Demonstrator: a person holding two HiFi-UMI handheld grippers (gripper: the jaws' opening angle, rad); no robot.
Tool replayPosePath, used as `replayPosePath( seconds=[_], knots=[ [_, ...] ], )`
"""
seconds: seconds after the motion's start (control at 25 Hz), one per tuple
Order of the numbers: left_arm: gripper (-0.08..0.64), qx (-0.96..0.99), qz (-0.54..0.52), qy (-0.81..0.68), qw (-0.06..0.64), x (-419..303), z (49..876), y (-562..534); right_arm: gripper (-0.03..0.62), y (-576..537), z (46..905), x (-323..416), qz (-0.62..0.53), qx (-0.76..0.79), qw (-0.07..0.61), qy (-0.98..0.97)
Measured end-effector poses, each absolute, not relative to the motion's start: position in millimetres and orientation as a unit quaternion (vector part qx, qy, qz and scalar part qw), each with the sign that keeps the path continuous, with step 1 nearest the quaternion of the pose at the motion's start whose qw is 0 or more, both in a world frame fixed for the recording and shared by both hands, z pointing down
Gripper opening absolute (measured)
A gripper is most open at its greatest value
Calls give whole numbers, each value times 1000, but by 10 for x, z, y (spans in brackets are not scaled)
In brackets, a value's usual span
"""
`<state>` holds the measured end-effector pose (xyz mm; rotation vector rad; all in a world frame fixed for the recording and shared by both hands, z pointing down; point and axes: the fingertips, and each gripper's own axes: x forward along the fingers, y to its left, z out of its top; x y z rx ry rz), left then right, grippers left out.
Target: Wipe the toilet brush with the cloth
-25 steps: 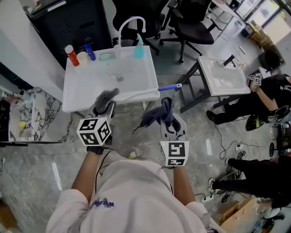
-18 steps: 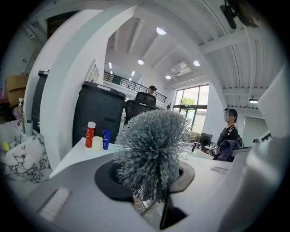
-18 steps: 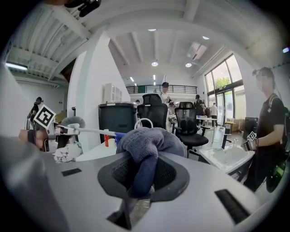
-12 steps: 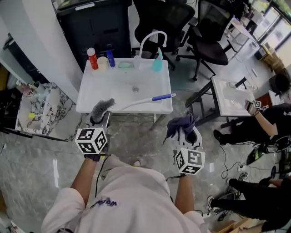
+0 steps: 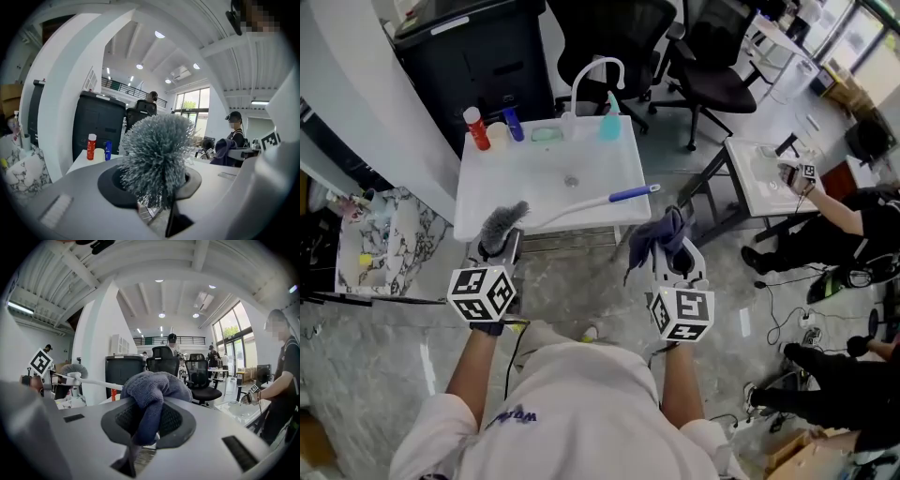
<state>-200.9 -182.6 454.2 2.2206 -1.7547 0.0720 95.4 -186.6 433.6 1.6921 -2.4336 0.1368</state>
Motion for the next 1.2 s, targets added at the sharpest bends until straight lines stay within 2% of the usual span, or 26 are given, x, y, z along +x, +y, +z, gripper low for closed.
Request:
replayPosePath(
  seconds=[0.76, 1.2],
  knots=[
    [130, 795, 29, -581, 170, -1831, 4549, -1776, 66, -1642, 4303, 1092, 37, 587, 102, -803],
    [130, 809, 33, -559, 179, -1481, 4619, -1736, 66, -1645, 4117, 1263, -1, 574, 141, -807]
  ],
)
